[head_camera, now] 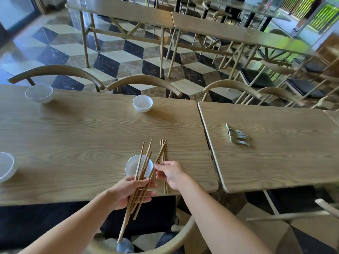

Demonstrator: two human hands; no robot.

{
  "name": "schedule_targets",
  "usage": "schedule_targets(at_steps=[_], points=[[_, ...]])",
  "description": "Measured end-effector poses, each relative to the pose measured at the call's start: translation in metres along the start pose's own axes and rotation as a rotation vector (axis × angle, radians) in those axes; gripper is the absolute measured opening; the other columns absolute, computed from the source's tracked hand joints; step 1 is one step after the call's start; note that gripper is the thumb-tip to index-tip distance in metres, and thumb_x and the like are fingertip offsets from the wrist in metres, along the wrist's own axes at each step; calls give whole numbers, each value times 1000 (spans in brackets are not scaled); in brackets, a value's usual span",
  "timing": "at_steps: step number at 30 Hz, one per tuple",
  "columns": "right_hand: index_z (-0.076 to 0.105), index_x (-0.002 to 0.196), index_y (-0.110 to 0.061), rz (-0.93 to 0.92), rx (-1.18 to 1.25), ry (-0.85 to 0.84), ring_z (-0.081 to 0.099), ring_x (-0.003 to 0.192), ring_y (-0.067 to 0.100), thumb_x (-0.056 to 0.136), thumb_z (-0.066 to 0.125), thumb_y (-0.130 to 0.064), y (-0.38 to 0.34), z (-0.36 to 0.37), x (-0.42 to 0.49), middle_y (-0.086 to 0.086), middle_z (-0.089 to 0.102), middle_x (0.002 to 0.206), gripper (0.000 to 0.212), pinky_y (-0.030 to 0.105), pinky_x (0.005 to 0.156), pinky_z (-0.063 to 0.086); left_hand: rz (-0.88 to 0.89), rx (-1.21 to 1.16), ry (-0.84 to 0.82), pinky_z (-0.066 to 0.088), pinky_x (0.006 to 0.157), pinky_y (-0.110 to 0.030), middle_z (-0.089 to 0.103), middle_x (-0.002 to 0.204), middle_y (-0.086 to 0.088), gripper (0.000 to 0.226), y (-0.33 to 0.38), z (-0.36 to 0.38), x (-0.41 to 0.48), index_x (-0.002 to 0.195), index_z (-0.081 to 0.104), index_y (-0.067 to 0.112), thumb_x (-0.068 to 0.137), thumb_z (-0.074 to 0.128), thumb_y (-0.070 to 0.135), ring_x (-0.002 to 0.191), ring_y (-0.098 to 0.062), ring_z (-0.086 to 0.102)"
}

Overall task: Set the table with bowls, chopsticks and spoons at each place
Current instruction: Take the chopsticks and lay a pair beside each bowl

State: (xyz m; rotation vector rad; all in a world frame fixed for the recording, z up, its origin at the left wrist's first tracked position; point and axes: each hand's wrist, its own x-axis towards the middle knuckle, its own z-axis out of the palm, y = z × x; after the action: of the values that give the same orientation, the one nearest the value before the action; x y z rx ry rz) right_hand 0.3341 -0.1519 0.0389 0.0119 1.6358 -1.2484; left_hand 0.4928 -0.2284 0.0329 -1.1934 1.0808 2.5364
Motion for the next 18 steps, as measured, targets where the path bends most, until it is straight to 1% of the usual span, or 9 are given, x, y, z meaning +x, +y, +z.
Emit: schedule_targets(at_steps=[4,9,12,15,18], points=[[64,91,1,-6,-15,19,56,52,12,83,72,5,0,-1,3,8,65,71,12,23,46,53,-15,-1,-20,61,77,-42,73,117,-18,31,-2,1,1,122,63,-3,97,60,13,99,-33,74],[64,106,9,-4,-24,34,56,56,13,82,74,3,-3,-4,7,8,64,73,27,23,46,53,-34,-11,-21,62,77,-43,73,116,-18,31,-2,6,5,122,63,-4,95,62,13,99,-34,74],[64,103,8,-3,-36,39,56,57,13,82,73,4,-5,-8,11,8,64,73,23,23,47,53,-44,-8,-16,62,75,-42,73,116,-18,31,2,8,9,120,64,-4,95,63,13,97,-33,74],[65,106,10,-17,-39,84,58,59,13,83,72,4,-11,-15,19,9,64,75,25,23,50,54,-48,-3,-23,62,75,-41,73,115,-20,31,7,11,15,120,64,-5,93,63,11,96,-32,75],[66,104,8,-41,-35,114,58,54,13,83,73,3,-24,-23,30,10,64,72,23,24,51,55,-44,-13,-21,62,78,-43,73,114,-22,27,14,18,24,115,65,-6,91,65,7,99,-34,74]])
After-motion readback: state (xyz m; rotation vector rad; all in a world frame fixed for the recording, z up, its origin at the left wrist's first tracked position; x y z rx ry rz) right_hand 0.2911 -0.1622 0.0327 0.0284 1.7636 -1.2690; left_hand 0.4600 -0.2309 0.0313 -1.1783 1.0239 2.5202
